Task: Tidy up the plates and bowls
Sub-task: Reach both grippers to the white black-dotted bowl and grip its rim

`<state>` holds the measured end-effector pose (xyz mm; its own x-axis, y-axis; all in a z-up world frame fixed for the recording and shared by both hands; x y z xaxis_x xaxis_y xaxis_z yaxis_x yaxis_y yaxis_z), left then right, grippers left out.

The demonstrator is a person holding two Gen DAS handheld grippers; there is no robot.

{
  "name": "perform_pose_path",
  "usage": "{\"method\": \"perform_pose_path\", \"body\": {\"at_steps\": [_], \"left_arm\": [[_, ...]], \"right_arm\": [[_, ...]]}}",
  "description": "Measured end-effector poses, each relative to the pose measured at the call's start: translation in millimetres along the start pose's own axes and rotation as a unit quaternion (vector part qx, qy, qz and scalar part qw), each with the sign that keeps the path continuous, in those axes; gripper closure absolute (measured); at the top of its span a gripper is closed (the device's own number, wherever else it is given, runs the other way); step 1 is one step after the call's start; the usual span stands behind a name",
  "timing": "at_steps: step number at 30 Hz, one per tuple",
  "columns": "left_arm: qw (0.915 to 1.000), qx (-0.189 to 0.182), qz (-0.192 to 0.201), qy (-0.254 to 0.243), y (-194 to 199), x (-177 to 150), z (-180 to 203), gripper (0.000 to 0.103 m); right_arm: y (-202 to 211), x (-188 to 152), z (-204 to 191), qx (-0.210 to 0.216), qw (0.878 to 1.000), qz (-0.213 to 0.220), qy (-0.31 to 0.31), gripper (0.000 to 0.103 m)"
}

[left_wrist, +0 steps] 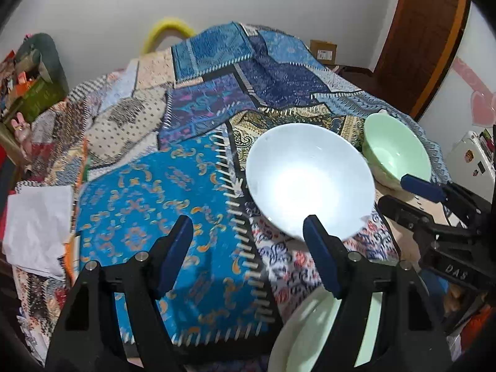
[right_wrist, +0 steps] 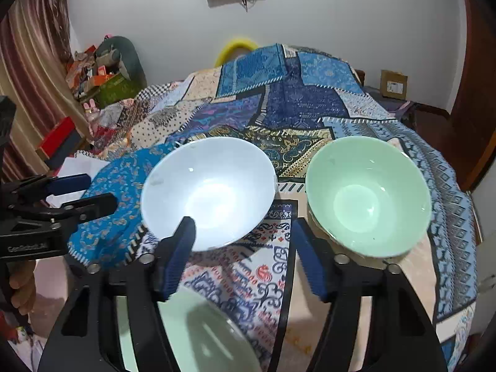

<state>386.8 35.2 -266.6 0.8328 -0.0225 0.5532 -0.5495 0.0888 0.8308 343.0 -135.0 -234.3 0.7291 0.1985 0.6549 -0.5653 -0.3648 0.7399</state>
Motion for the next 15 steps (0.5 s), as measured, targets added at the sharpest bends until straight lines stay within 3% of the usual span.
{"method": "perform_pose_path", "body": {"at_steps": [9,15], "left_arm": [[0.9998,-0.002,-0.012,-0.014,-41,14,6,0.038],[0.9993,-0.017,-0.032,-0.005,-60,15,6,0.057]], "right_arm": [[-29,-4,6,0.025,0.999,-0.035,-0.017,0.063],[-40,-3,6,0.04,0.998,-0.051,-0.024,0.064]]}}
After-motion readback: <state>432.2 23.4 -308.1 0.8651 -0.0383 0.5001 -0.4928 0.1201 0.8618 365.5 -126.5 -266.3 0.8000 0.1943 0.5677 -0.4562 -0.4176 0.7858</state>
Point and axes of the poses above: each gripper's, at about its wrist camera, not at the fingertips, and y roughly against the way its jaws point, z to its right, x to its top, the point moved 7 cm from there along -y, roughly the way its jaws point, and after that the axes turned 1 degree about -x, right-handed, at the moved point
